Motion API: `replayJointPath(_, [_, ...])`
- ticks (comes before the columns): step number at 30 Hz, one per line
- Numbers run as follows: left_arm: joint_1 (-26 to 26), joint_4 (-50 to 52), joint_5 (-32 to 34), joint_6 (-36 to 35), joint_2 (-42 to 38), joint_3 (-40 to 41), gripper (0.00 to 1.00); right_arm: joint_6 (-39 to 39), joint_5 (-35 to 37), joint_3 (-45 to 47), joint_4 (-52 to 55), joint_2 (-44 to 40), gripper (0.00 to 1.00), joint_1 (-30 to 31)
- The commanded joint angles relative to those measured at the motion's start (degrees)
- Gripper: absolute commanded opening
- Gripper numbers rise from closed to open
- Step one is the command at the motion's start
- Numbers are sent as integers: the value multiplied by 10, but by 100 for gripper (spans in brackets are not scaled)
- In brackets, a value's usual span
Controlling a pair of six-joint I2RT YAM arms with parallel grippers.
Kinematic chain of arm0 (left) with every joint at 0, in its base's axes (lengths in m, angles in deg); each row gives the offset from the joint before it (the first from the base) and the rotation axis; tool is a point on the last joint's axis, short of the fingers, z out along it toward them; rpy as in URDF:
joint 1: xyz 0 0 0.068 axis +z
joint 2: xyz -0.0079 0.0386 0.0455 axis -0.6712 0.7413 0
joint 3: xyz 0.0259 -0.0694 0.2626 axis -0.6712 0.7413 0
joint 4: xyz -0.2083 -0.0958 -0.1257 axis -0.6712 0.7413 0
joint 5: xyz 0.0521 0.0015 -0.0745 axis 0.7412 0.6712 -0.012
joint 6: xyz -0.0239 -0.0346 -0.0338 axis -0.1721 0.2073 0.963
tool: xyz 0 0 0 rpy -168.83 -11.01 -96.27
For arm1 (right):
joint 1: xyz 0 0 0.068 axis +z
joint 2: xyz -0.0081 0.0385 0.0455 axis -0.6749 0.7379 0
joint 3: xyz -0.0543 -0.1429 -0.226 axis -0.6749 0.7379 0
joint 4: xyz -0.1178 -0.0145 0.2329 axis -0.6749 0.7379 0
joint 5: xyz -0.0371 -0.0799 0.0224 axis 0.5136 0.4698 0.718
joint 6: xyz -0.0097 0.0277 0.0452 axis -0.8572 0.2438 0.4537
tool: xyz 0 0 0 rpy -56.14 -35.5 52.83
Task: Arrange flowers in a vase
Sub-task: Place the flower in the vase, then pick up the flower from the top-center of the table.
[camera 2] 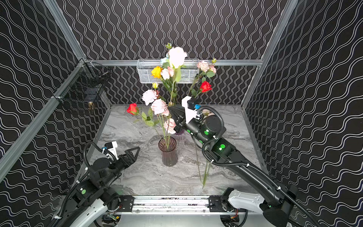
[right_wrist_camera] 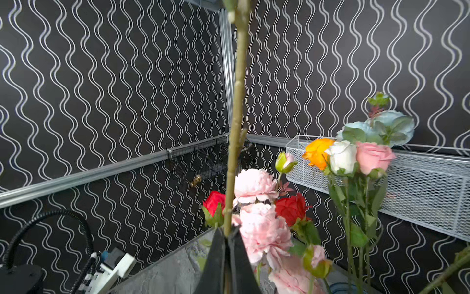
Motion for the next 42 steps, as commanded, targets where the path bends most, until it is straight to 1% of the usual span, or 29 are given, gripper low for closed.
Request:
replayJointPath(1, [1,-47,-45,4,3,0,96,-40,23,7,-35,15,0,11])
replayJointPath(5, [0,-20,-25,-4,-14,3,97,-38,44,46,-32,22,0,29])
replayJointPath(6, [0,-17,-23,-5,-18,5,97,-34,53,56,-29,20,1,34])
replayJointPath(10, [0,-10,-13,-10,-30,10,97,-27,90,91,-18,14,21,62])
replayJointPath(12, [0,-10,-11,-15,-26,8,97,-32,109,92,0,15,26,76])
replayJointPath(15, [0,-21,-13,-28,-7,2,97,-35,143,99,-1,6,27,88])
replayJointPath(18, [0,-31,-19,-43,19,-9,97,-34,159,97,5,-2,31,90])
replayJointPath(22, [0,-43,-36,-61,50,-21,97,-28,161,91,28,-18,32,95])
replayJointPath(29, [1,-41,-43,-99,76,-38,97,7,184,105,53,-82,31,97])
replayJointPath(30, [1,-37,-43,-104,77,-40,97,12,198,105,60,-91,31,97])
replayJointPath(31, [0,-26,-43,-109,78,-43,97,18,218,123,70,-103,31,97])
replayJointPath(34, [0,15,-37,-127,77,-56,98,38,312,156,96,-144,26,89])
replayJointPath(35, [0,27,-33,-129,74,-57,98,52,334,165,112,-155,25,80])
replayJointPath(36, [1,41,-26,-128,70,-57,98,73,339,179,132,-167,23,59])
replayJointPath(38, [1,67,-11,-111,58,-51,98,123,300,210,164,-185,23,-11])
replayJointPath(39, [1,79,-2,-101,52,-46,98,158,256,229,175,-189,23,-66])
replayJointPath(40, [0,85,2,-91,45,-39,98,186,193,247,179,-187,23,-131])
replayJointPath(42, [0,88,-1,-82,33,-23,98,231,109,278,183,-169,22,-224])
